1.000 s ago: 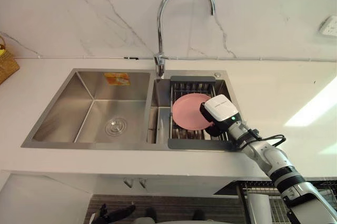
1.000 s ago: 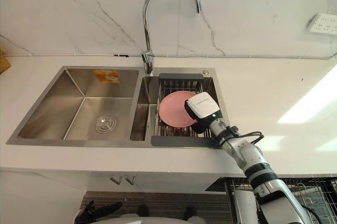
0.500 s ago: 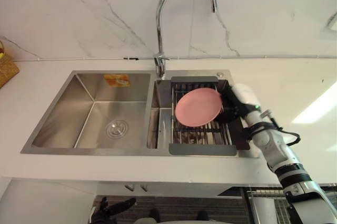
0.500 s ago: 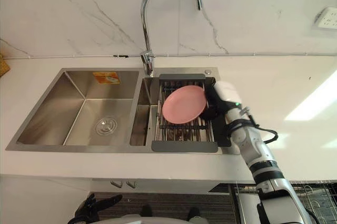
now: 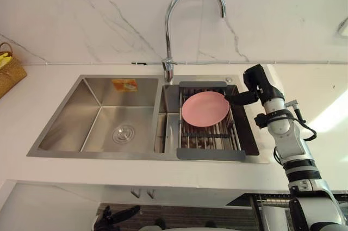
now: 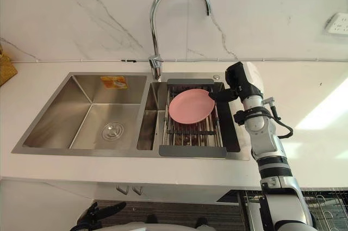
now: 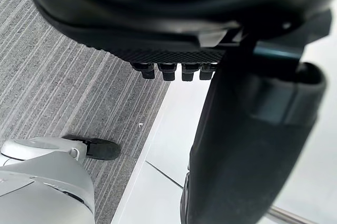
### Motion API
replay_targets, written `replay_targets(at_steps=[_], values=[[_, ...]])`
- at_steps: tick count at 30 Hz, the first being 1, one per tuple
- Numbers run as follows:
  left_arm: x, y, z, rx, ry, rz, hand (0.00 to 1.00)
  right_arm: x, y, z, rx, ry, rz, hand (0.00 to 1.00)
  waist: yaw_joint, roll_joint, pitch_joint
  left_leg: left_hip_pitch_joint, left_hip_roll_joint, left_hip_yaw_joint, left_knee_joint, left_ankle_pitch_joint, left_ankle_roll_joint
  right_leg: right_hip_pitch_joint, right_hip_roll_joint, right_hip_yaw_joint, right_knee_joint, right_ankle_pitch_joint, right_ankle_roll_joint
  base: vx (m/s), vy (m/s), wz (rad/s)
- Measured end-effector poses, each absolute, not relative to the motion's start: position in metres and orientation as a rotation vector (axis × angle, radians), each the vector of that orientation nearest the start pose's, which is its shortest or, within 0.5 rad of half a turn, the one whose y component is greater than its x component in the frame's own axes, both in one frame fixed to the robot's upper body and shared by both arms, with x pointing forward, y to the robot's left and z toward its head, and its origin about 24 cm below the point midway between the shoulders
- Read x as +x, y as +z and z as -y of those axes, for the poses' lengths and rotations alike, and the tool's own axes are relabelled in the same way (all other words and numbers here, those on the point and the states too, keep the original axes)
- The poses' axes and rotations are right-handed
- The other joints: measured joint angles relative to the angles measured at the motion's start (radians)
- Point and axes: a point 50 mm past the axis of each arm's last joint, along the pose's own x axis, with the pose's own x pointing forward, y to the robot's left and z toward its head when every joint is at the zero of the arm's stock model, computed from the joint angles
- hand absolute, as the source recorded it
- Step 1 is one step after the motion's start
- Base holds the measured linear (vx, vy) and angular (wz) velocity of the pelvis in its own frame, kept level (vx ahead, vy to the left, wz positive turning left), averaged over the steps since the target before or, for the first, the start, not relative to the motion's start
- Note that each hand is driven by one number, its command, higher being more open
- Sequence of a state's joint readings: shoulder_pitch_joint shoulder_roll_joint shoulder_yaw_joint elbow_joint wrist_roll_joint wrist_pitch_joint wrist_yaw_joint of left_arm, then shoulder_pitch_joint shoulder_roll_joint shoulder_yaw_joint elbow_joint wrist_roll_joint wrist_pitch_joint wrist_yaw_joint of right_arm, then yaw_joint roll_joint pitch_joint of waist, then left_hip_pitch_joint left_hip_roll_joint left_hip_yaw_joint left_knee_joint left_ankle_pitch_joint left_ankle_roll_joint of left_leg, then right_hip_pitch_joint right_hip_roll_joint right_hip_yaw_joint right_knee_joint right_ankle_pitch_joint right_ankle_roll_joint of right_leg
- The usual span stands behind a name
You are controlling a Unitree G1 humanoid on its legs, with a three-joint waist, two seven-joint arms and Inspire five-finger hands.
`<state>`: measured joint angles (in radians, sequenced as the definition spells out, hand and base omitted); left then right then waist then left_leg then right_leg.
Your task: Walk over to the sink, pick up the cup, carry it to the dishwasher, place the cup inside the dishwasher, then close the dishwasher door
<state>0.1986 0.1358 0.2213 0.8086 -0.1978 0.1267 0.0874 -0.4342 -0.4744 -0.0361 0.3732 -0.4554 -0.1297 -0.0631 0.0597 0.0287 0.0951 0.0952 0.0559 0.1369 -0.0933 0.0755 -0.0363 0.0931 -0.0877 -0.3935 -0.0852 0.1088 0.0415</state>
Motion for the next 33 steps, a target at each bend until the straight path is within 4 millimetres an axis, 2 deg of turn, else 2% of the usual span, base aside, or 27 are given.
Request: replay_targets(at_steps=[4,6,9,11,14,22,29,33], values=[[0.080,-0.146,-0.243,-0.125,0.494,-1.079,1.00,0.326,0.147,0.229,-1.084,-0.106,0.354,1.00,0.005,-0.014,0.000,0.000,0.005,0.006,0.000,-0.002,0.000,-0.002,0.004,0.005,0.000,0.000,0.000,0.04,0.005,-0.04],[0.079,-0.145,-0.245,-0.140,0.514,-1.074,1.00,0.317,0.168,0.222,-1.201,-0.105,0.487,1.00,0.008,-0.025,-0.005,0.000,0.006,0.008,0.000,-0.005,0.000,-0.003,0.006,0.007,0.000,-0.001,0.001,0.04,0.005,-0.02],[0.075,-0.144,-0.251,-0.152,0.547,-1.072,1.00,0.300,0.189,0.216,-1.248,-0.138,0.650,1.00,0.008,-0.040,-0.015,0.000,0.006,0.010,0.000,-0.010,0.000,-0.003,0.005,0.012,0.000,-0.003,0.003,0.04,0.014,-0.03],[0.071,-0.144,-0.254,-0.158,0.570,-1.073,1.00,0.289,0.192,0.215,-1.266,-0.159,0.711,1.00,0.007,-0.051,-0.023,0.001,0.005,0.013,0.000,-0.014,-0.002,-0.003,0.005,0.017,0.000,-0.004,0.004,0.03,0.016,-0.03],[0.067,-0.144,-0.257,-0.158,0.586,-1.078,1.00,0.272,0.185,0.217,-1.321,-0.164,0.753,1.00,0.006,-0.066,-0.033,0.002,0.004,0.016,0.000,-0.017,-0.001,-0.003,0.004,0.026,0.000,-0.004,0.005,0.03,0.017,-0.04],[0.062,-0.141,-0.258,-0.154,0.593,-1.056,1.00,0.241,0.146,0.219,-1.446,-0.075,0.678,1.00,-0.015,-0.065,-0.037,0.009,0.003,0.031,0.000,-0.019,-0.002,-0.003,0.004,0.039,0.000,-0.013,0.014,0.01,0.011,-0.05],[0.060,-0.140,-0.258,-0.159,0.598,-1.051,1.00,0.232,0.125,0.224,-1.494,-0.042,0.588,1.00,-0.028,-0.061,-0.040,0.005,0.003,0.051,0.000,-0.025,-0.002,-0.017,0.004,0.061,0.000,-0.013,0.013,0.02,0.008,-0.08],[0.062,-0.140,-0.258,-0.173,0.622,-1.041,1.00,0.233,0.115,0.228,-1.484,-0.055,0.544,1.00,-0.029,-0.061,-0.040,-0.006,0.003,0.052,0.000,-0.027,-0.003,-0.029,0.004,0.062,0.000,-0.010,0.009,0.03,0.002,-0.01]])
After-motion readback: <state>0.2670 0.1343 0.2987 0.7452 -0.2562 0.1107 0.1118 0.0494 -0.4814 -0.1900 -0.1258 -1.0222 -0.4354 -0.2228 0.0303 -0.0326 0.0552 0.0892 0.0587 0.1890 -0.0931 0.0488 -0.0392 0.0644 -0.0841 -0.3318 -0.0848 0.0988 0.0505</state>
